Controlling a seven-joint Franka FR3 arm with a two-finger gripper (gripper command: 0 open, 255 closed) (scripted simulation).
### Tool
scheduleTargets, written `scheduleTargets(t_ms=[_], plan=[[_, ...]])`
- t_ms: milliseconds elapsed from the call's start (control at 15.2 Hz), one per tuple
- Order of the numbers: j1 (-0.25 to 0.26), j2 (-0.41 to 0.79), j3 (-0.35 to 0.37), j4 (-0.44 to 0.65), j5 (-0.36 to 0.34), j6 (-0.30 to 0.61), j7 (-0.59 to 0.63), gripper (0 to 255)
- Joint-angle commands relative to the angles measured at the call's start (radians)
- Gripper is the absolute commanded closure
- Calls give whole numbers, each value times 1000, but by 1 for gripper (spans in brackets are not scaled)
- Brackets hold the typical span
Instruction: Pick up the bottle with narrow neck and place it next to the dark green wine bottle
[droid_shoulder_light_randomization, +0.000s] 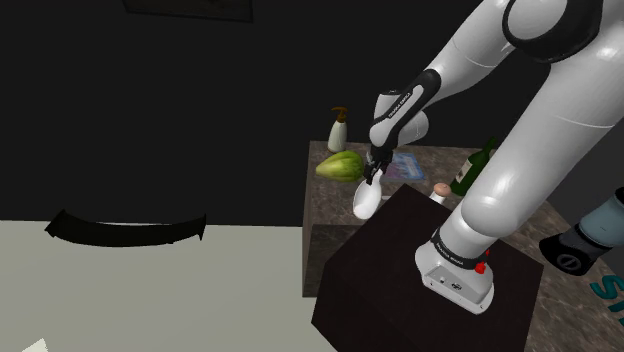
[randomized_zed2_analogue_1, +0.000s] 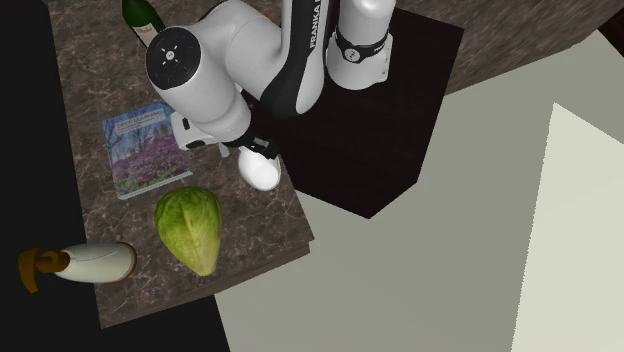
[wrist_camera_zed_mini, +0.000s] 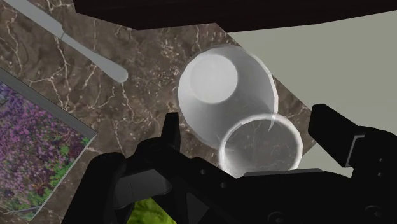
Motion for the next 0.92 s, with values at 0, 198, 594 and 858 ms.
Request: scheduleTargets(t_ms=[0, 198, 594, 858], plan=[[0, 0, 0, 0, 0, 0, 0, 0], [0, 0, 0, 0, 0, 0, 0, 255], [0, 0, 0, 0, 0, 0, 0, 255], [-2, -56, -4, -1, -30, -53, 19, 255]])
